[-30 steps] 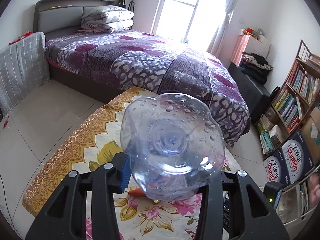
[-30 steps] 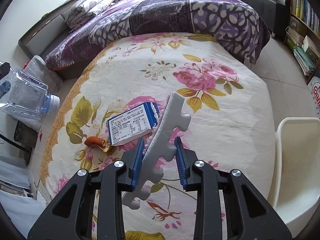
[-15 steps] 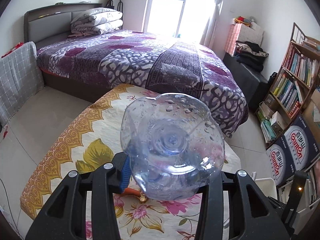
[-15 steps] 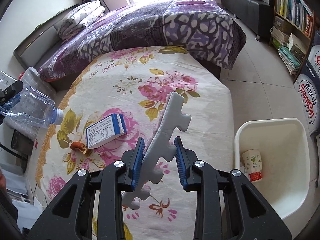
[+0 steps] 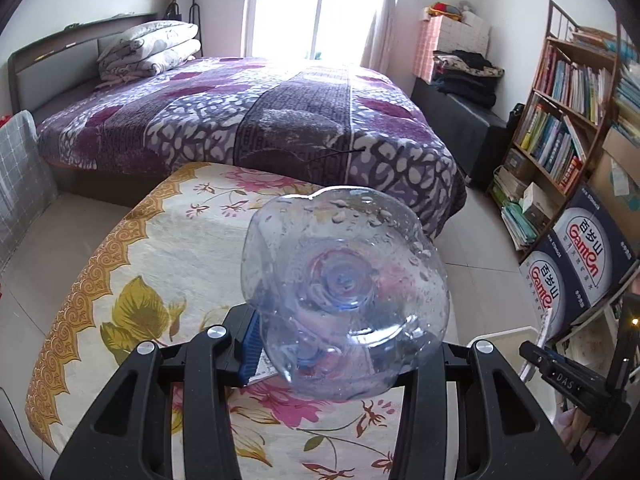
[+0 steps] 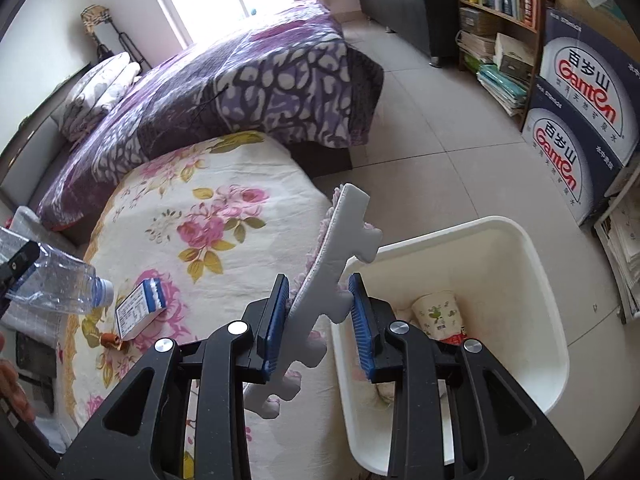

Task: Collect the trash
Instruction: 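Drop the white foam strip into the bin with the right tool while the left tool holds the bottle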

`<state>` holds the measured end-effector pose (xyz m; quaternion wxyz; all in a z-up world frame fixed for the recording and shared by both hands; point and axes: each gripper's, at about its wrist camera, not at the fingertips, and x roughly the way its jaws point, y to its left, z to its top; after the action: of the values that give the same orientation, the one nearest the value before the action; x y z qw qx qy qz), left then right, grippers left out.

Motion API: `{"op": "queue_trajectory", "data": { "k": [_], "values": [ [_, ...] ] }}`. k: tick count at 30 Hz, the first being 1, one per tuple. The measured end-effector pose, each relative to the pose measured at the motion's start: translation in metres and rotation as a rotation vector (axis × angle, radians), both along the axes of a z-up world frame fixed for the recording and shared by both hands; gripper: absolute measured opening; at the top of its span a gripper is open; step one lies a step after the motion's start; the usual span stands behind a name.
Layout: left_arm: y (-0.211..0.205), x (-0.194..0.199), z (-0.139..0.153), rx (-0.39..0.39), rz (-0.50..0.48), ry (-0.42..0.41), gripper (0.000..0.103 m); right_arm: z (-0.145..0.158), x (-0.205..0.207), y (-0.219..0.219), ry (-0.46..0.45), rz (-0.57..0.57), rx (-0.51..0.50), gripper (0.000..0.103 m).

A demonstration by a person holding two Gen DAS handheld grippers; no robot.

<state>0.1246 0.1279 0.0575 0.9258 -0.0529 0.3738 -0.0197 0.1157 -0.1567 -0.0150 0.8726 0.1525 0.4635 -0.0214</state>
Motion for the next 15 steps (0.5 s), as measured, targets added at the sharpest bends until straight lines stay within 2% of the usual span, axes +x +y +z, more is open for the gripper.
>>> {"op": "queue_trajectory", "data": {
  "k": [7,13,15],
  "values": [
    [-0.055,0.002,-0.009,0.017,-0.119,0.013,0.043,0.002,-0.005,-0.055,0.01,-0.144,0.048,0.03],
    [-0.102,0.003,-0.018,-0.01,-0.23,0.039,0.043,0.005,-0.011,-0.088,0.033,-0.216,-0.01,0.033],
    [-0.117,0.002,-0.021,-0.024,-0.269,0.053,0.043,0.002,-0.012,-0.098,0.06,-0.227,-0.033,0.039]
  ]
}}
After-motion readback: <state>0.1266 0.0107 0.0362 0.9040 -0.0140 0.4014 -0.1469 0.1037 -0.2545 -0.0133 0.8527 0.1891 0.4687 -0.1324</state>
